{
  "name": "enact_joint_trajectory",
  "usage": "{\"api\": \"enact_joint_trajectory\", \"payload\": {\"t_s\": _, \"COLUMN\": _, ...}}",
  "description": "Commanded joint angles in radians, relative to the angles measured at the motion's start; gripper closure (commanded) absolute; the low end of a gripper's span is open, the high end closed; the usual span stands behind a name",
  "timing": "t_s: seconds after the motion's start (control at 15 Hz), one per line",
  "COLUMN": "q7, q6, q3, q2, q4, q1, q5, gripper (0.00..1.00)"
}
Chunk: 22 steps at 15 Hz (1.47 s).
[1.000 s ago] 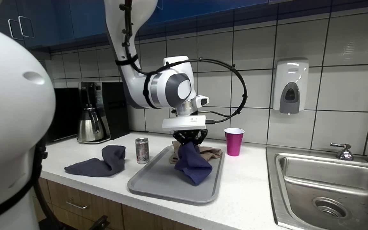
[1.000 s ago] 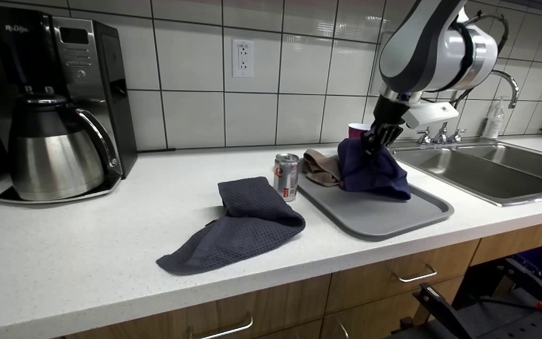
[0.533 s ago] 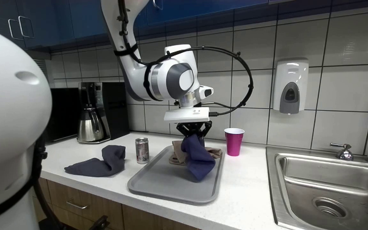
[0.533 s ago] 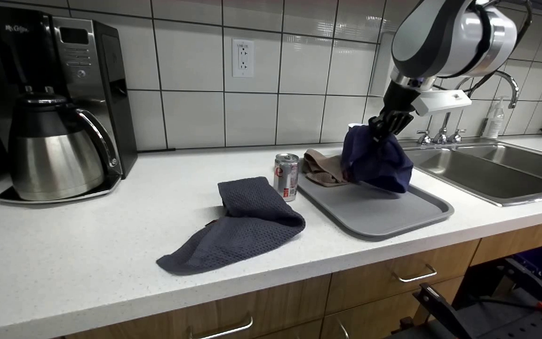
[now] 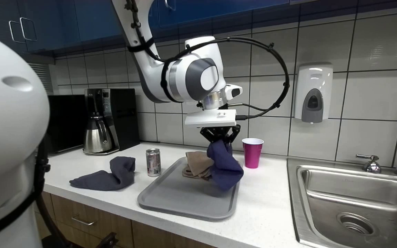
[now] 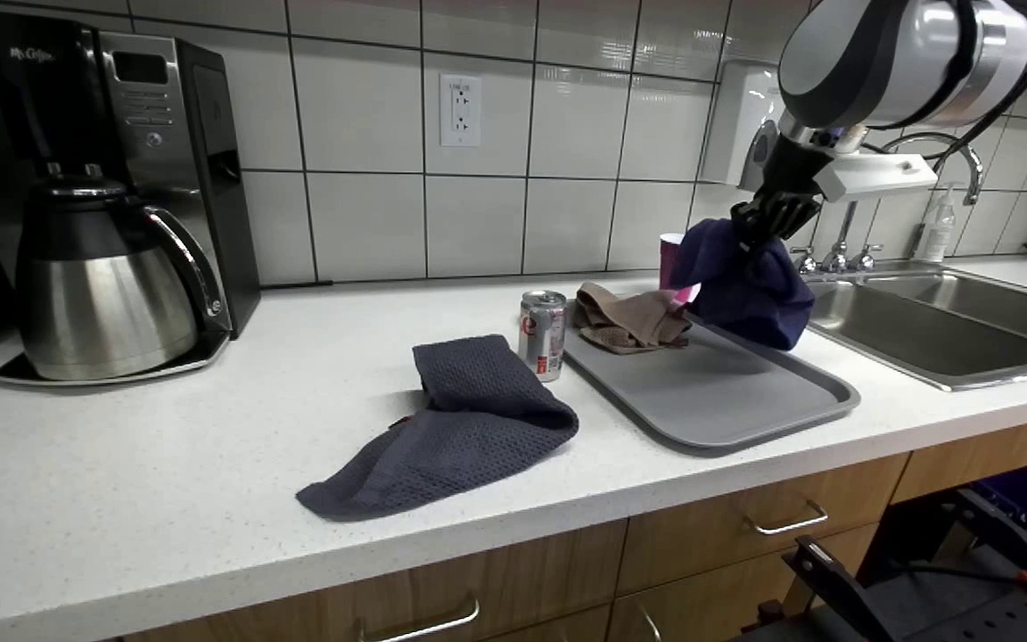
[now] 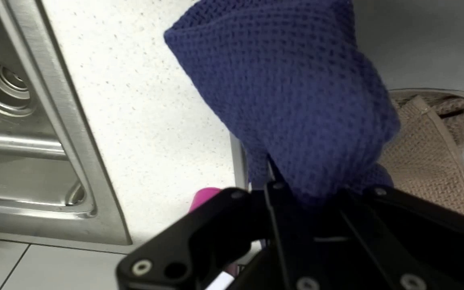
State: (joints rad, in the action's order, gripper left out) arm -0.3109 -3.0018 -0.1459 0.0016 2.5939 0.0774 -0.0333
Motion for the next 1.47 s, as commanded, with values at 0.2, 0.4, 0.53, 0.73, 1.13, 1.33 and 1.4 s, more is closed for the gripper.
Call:
{"api": "enact_joint_trajectory", "payload": {"t_s": 0.2, "q7": 0.025, "q6": 0.012, "q3": -0.051, "q2": -0.05, "q4": 0.016, "q1": 0.043, "q5": -0.017, "gripper": 0.97}}
{"api": "enact_joint_trajectory", "payload": {"t_s": 0.4, "q7": 0.016, "q6": 0.012, "q3": -0.082, "q2": -0.044, "q4": 0.011, "q1": 0.051, "q5": -0.003, "gripper": 0.97}}
{"api": "enact_joint_trajectory", "payload": {"t_s": 0.53, "q7": 0.011, "q6": 0.009, "q3": -0.101, "q2": -0.036, "q4": 0.007, "q1": 0.055, "q5": 0.002, "gripper": 0.97}}
{"api": "enact_joint_trajectory", "payload": {"t_s": 0.73, "q7": 0.005, "q6": 0.011, "q3": -0.128, "q2": -0.021, "q4": -0.003, "q1": 0.054, "q5": 0.013, "gripper": 0.97}}
{"api": "enact_joint_trajectory", "payload": {"t_s": 1.13, "q7": -0.039, "q6": 0.011, "q3": -0.155, "q2": 0.023, "q4": -0.023, "q1": 0.047, "q5": 0.085, "gripper": 0.97}}
{"api": "enact_joint_trajectory", "payload": {"t_s": 1.33, "q7": -0.075, "q6": 0.015, "q3": -0.149, "q2": 0.063, "q4": -0.048, "q1": 0.05, "q5": 0.157, "gripper": 0.97}}
{"api": "enact_joint_trajectory", "payload": {"t_s": 1.4, "q7": -0.09, "q6": 0.018, "q3": -0.145, "q2": 0.077, "q4": -0.059, "q1": 0.053, "q5": 0.182, "gripper": 0.97}}
